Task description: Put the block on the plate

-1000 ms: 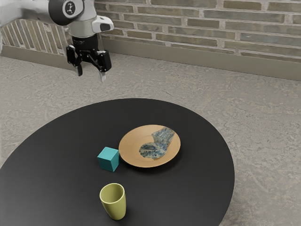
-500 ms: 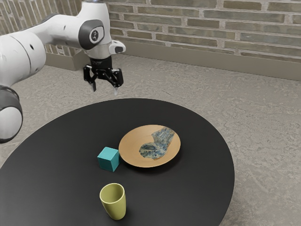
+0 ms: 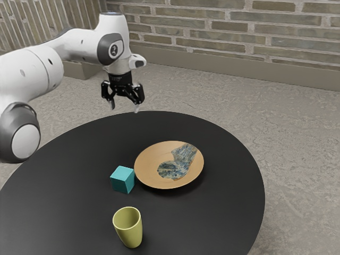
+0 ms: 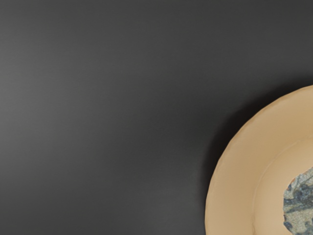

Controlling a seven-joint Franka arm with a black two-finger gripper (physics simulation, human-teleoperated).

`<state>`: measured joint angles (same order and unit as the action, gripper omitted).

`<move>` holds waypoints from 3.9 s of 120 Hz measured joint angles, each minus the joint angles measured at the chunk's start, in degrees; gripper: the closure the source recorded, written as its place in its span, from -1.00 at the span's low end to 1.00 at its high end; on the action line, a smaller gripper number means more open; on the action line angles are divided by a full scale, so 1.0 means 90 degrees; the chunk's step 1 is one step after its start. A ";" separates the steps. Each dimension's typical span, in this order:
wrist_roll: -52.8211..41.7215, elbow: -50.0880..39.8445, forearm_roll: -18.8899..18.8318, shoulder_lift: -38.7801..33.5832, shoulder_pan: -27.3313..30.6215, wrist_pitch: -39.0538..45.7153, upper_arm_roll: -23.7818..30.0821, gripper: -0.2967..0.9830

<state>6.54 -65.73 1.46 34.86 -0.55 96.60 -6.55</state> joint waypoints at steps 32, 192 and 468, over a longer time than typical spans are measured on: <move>-0.0064 -0.0012 -0.0021 0.0447 0.0002 0.0108 -0.0014 -0.54; -0.0282 -0.3762 -0.0016 -0.1181 -0.0092 0.1774 0.0347 -0.54; -0.0072 -0.5874 0.0210 -0.2670 -0.0087 0.2244 0.0317 -0.04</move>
<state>5.90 -118.59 3.35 10.83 -1.33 116.79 -3.69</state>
